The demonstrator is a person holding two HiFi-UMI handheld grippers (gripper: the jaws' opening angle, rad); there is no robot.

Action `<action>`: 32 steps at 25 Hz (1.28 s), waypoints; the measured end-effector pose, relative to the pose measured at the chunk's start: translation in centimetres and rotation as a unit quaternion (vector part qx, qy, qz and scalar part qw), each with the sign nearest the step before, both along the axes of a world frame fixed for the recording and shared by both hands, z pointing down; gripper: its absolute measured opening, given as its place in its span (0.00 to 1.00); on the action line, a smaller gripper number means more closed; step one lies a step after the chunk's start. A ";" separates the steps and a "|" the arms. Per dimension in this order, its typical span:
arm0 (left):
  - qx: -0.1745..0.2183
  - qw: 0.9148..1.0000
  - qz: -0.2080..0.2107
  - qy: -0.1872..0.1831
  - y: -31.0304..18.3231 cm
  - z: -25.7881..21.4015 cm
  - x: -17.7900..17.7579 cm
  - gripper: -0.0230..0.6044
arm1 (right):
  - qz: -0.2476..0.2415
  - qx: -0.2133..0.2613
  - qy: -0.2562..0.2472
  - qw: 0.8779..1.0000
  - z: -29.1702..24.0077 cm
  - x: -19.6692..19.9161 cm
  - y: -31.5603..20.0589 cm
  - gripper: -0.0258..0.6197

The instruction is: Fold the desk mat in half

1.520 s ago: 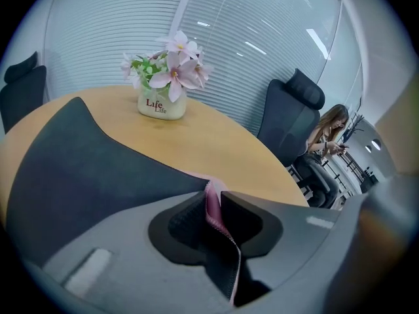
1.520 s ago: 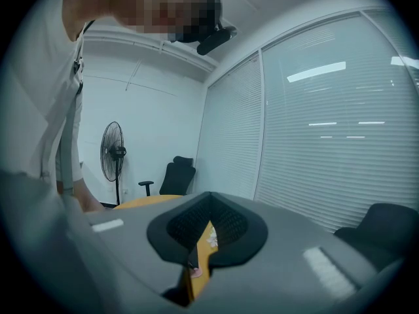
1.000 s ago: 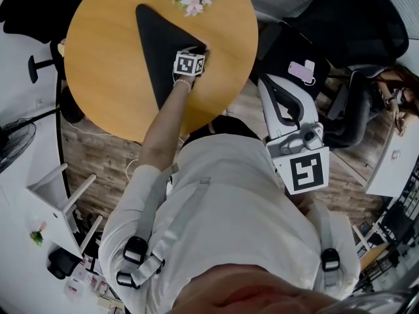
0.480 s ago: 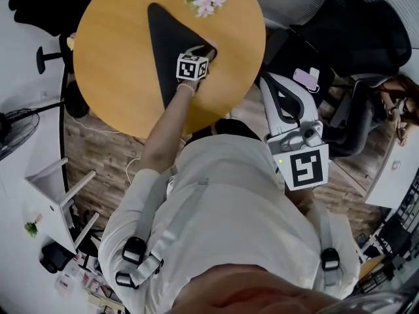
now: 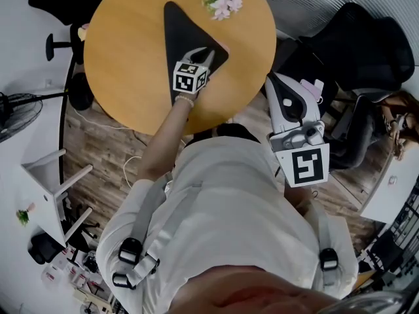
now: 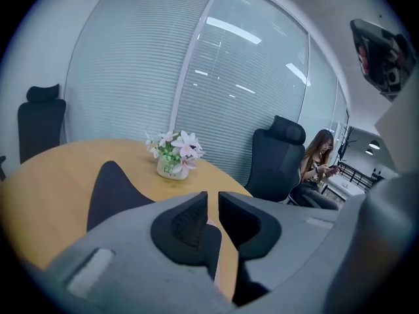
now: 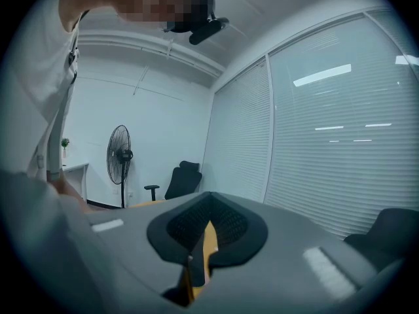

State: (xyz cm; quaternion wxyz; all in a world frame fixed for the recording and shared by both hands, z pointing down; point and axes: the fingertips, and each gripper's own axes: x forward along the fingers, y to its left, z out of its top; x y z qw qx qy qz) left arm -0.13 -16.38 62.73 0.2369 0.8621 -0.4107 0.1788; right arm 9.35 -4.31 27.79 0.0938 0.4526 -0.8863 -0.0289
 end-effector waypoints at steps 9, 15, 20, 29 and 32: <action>0.080 0.995 -0.037 0.045 1.9 -10.5 -3.2 0.11 | -0.013 0.010 -0.003 1.000 -0.6 -1.9 -0.1 0.05; 0.139 0.988 -0.048 0.055 3.8 -17.5 -5.1 0.10 | -0.021 0.017 -0.004 1.000 -1.1 -3.3 -0.2 0.05; 0.188 0.979 -0.056 0.060 5.7 -23.1 -6.6 0.10 | -0.027 0.018 -0.003 0.999 -1.2 -3.9 -0.3 0.05; 0.252 0.962 -0.076 0.072 9.0 -31.4 -9.1 0.10 | -0.042 0.022 -0.001 0.999 -1.7 -5.9 -0.3 0.05; 0.269 0.957 -0.081 0.068 10.1 -33.4 -9.6 0.10 | -0.046 0.022 -0.001 0.999 -1.9 -6.3 -0.2 0.05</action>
